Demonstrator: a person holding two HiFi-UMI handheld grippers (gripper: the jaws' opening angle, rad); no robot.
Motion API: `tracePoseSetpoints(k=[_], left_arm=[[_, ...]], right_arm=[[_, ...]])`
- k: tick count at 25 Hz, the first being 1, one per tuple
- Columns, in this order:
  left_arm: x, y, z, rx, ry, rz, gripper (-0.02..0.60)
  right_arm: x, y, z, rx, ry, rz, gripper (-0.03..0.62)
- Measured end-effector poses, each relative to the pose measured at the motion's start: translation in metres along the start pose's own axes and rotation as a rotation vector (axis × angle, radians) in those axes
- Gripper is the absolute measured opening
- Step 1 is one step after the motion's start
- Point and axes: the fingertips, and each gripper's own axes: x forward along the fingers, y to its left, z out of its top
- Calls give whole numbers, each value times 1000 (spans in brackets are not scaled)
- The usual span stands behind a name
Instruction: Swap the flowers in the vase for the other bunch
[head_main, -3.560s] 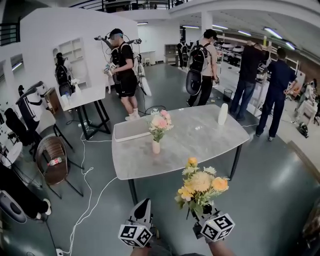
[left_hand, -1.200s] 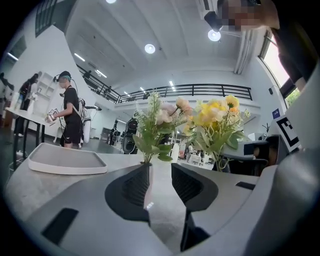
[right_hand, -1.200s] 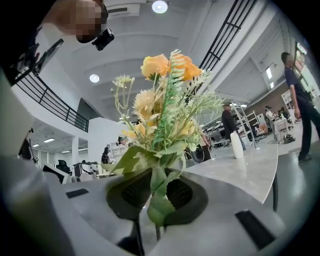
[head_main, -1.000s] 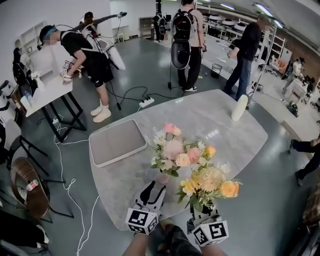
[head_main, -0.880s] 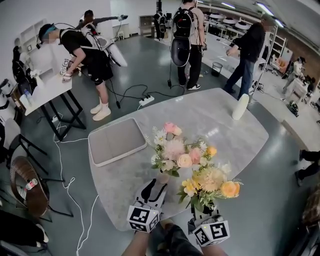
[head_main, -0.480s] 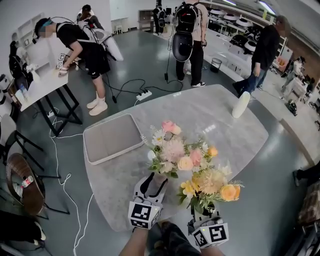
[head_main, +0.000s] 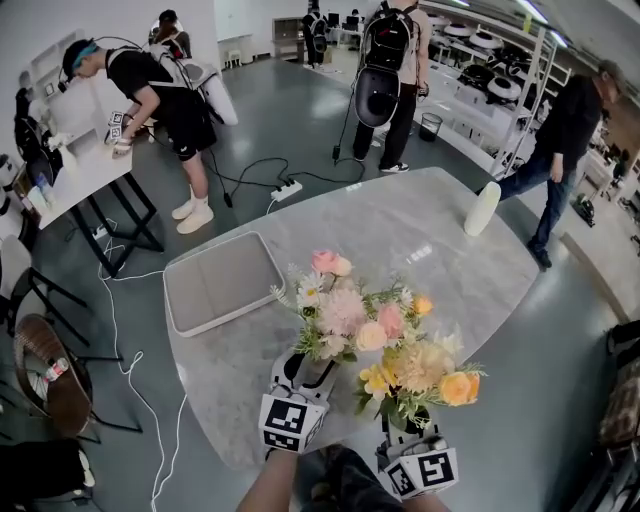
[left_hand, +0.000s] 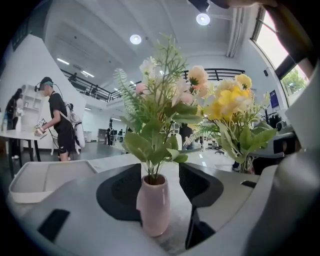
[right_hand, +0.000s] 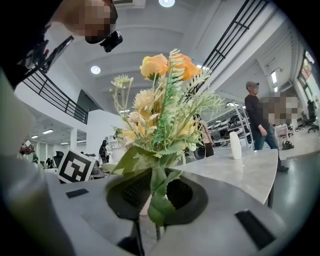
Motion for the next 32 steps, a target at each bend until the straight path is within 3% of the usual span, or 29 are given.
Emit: tracePoseSetpoints(k=[6, 14, 20, 32], left_arm=[[8, 0, 4, 98, 52, 6, 236], [14, 8, 12, 88, -6, 32, 229], [6, 14, 22, 75, -50, 55, 94], [-2, 18, 42, 13, -139, 84, 75]], right_arm=[[4, -1, -3, -2, 17, 14, 72], [15, 1, -10, 0, 30, 45, 72], [17, 6, -6, 5, 33, 49, 72], [16, 9, 12, -3, -13, 42, 72]])
